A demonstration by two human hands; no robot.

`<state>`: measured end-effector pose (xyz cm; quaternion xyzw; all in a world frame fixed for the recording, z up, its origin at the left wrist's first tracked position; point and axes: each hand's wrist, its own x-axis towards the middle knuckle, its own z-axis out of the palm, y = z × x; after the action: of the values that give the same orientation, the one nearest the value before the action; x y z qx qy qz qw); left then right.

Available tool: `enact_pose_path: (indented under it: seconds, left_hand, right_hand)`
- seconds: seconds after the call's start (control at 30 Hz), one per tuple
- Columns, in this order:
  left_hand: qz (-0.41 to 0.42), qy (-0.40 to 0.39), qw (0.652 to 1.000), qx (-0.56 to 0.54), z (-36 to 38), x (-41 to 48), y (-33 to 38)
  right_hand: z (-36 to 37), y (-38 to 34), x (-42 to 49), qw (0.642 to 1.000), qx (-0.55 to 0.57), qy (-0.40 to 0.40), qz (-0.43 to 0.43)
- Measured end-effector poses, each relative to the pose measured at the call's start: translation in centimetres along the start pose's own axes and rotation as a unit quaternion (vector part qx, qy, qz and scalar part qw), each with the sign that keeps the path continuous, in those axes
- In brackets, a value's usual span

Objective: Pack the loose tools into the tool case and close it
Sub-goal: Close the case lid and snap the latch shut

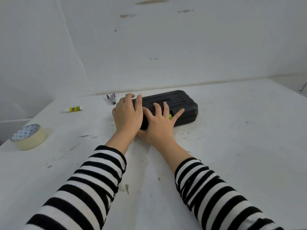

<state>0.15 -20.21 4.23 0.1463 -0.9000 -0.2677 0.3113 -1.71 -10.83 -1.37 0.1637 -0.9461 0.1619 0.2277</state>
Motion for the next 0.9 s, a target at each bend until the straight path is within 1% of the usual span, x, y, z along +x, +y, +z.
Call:
enact_pose_path:
  seconds: [0.17, 0.37, 0.57, 0.67, 0.9]
  left_hand:
    - [0.029, -0.019, 0.999, 0.019, 1.3, 0.9, 1.0]
    - [0.072, -0.053, 0.995, 0.032, 4.2, 3.0, 3.1]
    - [0.097, -0.082, 0.991, 0.035, 7.8, 4.6, 4.9]
    - [0.114, -0.094, 0.989, 0.025, 9.1, 5.6, 5.4]
    - [0.13, -0.098, 0.986, 0.021, 11.2, 8.1, 5.9]
  right_hand:
    - [0.5, 3.8, 2.5, 0.998, 0.039, -0.018, 0.054]
    - [0.7, 9.6, 6.6, 0.991, 0.046, -0.048, 0.113]
    - [1.7, 14.0, 9.7, 0.981, 0.063, -0.031, 0.183]
    - [2.0, 16.2, 11.2, 0.977, 0.071, -0.022, 0.198]
    - [1.7, 19.9, 13.8, 0.971, 0.086, -0.053, 0.215]
